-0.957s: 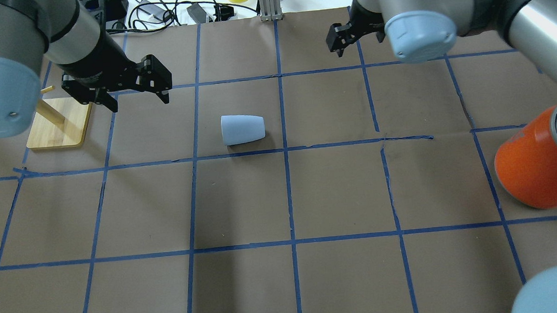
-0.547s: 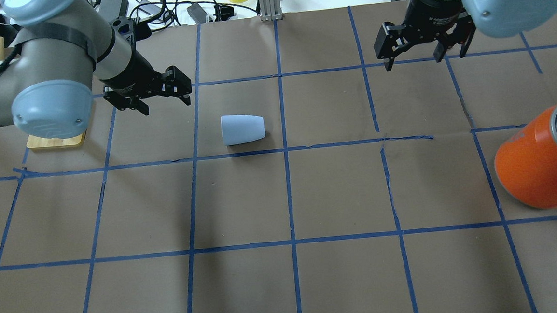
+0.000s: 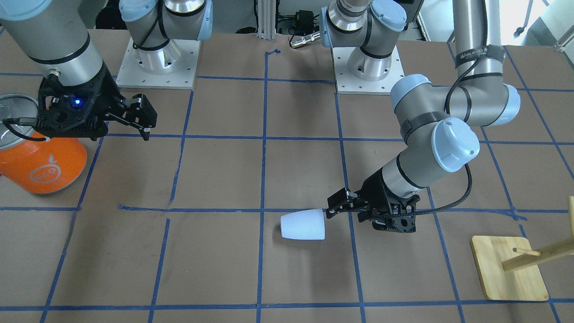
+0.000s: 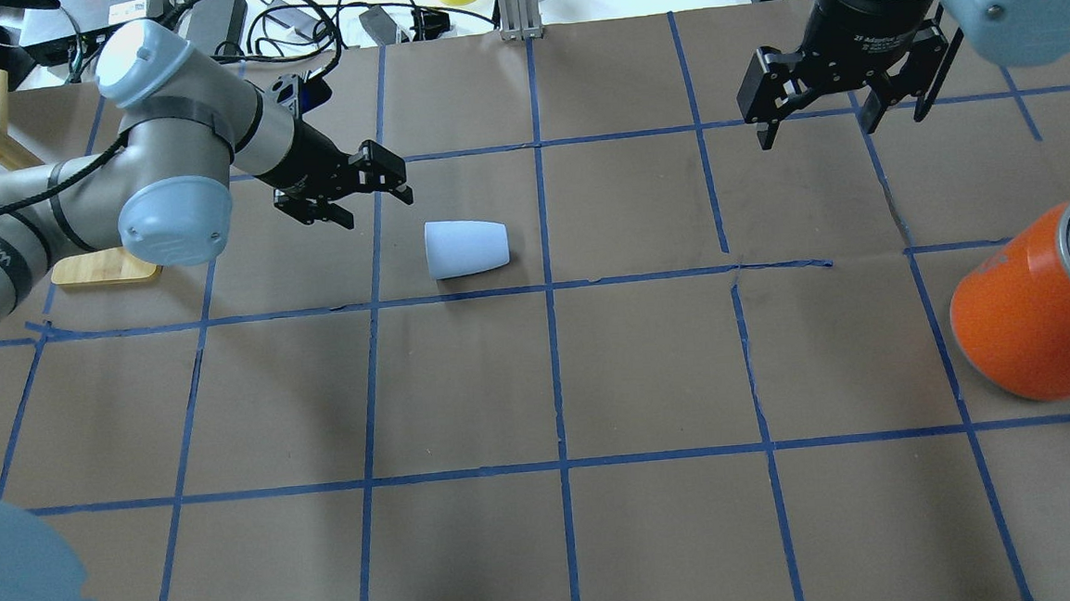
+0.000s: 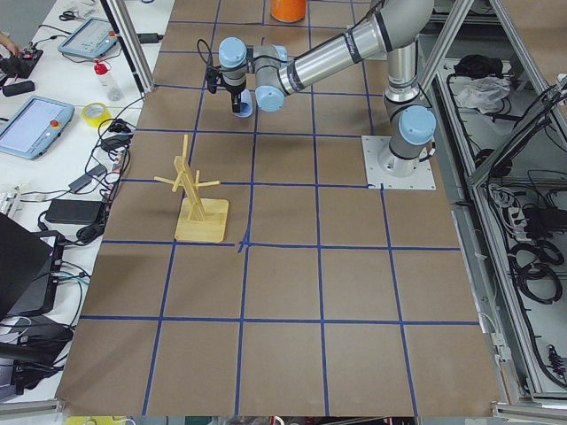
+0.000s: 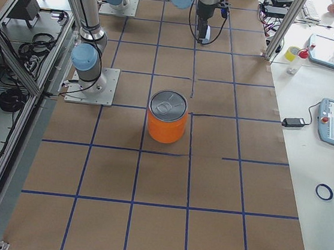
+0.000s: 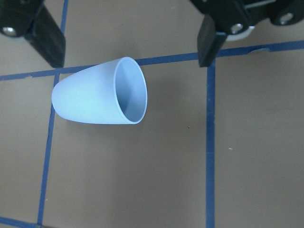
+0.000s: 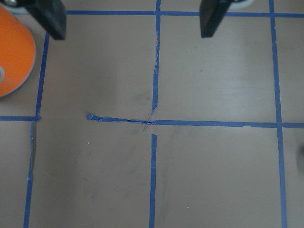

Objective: Flip cup
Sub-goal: 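Reach the left gripper to the sideways cup and grasp it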

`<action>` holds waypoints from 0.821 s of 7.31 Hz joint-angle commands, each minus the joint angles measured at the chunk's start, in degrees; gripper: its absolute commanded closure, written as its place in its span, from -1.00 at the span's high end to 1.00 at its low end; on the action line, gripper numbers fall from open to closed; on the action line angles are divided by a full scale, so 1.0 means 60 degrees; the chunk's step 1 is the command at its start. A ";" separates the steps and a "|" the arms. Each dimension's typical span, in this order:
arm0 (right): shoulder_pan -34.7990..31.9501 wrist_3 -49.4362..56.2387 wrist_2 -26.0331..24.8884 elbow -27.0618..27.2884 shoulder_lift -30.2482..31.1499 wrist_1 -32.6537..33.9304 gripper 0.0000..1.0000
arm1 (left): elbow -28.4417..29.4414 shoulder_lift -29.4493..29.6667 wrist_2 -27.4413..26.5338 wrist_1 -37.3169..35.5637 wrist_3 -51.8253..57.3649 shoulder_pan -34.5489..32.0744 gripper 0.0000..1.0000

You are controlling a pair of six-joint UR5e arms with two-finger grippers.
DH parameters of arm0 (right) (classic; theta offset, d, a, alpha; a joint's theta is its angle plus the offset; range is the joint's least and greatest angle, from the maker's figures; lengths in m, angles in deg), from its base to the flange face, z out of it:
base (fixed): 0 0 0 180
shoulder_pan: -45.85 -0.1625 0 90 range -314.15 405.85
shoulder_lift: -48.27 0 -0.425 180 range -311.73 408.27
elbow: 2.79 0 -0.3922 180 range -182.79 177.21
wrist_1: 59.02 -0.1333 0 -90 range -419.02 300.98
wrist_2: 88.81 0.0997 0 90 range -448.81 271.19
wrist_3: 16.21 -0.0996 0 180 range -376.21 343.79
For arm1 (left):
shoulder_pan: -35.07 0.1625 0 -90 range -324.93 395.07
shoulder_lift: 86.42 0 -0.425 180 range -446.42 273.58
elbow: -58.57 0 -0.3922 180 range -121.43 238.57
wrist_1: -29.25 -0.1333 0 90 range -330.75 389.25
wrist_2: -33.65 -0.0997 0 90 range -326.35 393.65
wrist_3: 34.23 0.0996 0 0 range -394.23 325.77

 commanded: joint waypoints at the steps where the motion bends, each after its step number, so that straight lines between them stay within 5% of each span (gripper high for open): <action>1: -0.0002 -0.0016 0.0059 -0.0001 0.0202 -0.0128 1.00 | -0.0024 0.0795 0.2047 -0.0202 0.0014 0.0051 0.82; 3: -0.0002 -0.0001 -0.0043 0.0028 0.0233 -0.0143 1.00 | -0.0140 0.1264 0.2602 -0.0187 -0.0073 0.0052 0.82; 4: -0.0002 -0.0016 -0.0058 0.0028 0.0218 -0.0143 1.00 | -0.0170 0.1397 0.2602 -0.0187 -0.0074 0.0052 0.43; 5: -0.0002 -0.0016 -0.0073 0.0028 0.0233 -0.0143 1.00 | -0.0098 0.1427 0.2675 -0.0187 -0.0074 0.0052 -0.70; 6: -0.0002 -0.0016 -0.0073 0.0057 0.0291 -0.0158 1.00 | -0.0039 0.1398 0.3314 -0.0201 -0.0088 0.0052 -1.00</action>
